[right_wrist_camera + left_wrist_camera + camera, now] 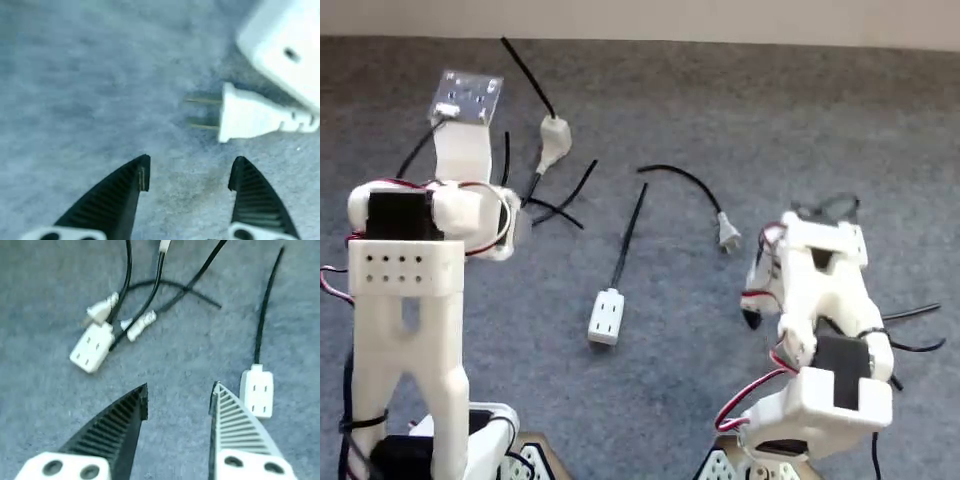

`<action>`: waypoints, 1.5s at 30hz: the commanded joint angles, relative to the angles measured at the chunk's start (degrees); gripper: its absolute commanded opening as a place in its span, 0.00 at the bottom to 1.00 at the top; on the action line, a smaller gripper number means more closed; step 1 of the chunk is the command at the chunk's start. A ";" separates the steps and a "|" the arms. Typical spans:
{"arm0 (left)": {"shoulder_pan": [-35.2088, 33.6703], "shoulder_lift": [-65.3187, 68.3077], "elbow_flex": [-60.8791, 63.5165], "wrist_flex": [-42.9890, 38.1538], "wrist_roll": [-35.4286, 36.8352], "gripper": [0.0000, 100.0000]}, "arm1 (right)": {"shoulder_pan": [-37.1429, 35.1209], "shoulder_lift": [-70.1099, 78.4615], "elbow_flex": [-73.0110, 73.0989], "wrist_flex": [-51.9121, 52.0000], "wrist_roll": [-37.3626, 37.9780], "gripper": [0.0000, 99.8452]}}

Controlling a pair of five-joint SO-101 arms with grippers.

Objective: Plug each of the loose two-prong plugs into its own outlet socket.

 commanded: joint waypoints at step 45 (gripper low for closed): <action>-4.00 -1.19 42.07 -44.48 9.14 0.21 | -12.97 69.49 -103.16 26.42 1.93 0.04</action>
